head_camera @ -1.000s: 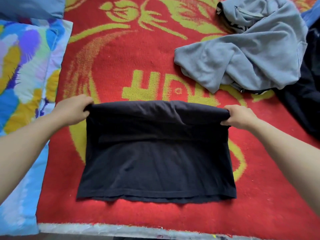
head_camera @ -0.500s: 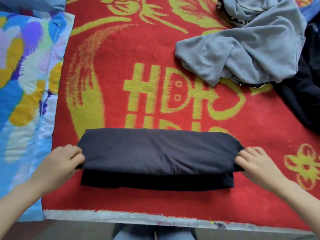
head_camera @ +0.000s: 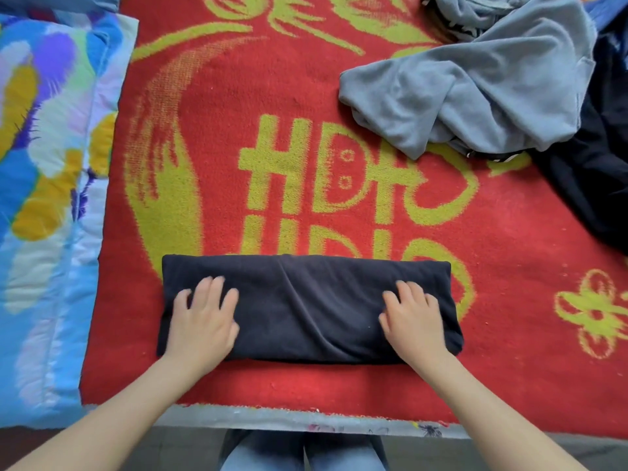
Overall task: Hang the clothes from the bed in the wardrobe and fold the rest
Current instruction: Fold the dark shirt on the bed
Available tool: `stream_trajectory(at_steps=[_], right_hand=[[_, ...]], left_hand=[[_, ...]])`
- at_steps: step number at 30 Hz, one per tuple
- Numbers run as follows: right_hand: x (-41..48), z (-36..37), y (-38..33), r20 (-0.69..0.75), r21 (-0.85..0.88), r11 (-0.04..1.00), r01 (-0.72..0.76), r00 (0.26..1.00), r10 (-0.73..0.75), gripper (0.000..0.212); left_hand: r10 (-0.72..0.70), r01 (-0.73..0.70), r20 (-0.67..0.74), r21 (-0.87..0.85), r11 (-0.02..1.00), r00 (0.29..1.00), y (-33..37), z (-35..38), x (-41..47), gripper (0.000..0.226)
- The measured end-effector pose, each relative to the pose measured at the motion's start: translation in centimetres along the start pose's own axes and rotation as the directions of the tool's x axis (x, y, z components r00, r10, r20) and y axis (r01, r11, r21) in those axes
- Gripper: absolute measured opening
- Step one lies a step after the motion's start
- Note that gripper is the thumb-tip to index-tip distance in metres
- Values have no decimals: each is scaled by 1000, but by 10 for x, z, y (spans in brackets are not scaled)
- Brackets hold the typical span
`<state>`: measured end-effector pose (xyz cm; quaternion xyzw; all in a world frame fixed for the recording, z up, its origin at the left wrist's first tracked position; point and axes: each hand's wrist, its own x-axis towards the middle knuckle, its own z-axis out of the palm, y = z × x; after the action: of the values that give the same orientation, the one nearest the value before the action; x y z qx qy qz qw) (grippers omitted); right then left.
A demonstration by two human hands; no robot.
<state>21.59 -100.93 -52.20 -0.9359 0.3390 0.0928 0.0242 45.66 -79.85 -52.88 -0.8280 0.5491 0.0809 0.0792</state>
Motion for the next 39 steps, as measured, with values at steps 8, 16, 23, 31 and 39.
stream_trajectory(at_steps=[8,16,23,31,39], right_hand=[[16,47,57,430,-99,974,-204,874,227,66],[-6,31,77,458,347,467,-813,581,672,70],[-31,36,73,575,619,127,-775,557,600,48],[-17,-5,75,713,583,74,-809,553,432,15],[1,-92,-51,179,604,726,-330,943,281,13]], left_hand=[[-348,300,374,181,937,860,-61,48,24,71],[-530,538,94,-101,837,843,-37,22,3,63],[-3,42,204,-187,981,979,106,15,-16,79],[4,73,490,-137,988,872,122,45,-23,80],[-50,386,482,-632,672,875,97,23,-15,54]])
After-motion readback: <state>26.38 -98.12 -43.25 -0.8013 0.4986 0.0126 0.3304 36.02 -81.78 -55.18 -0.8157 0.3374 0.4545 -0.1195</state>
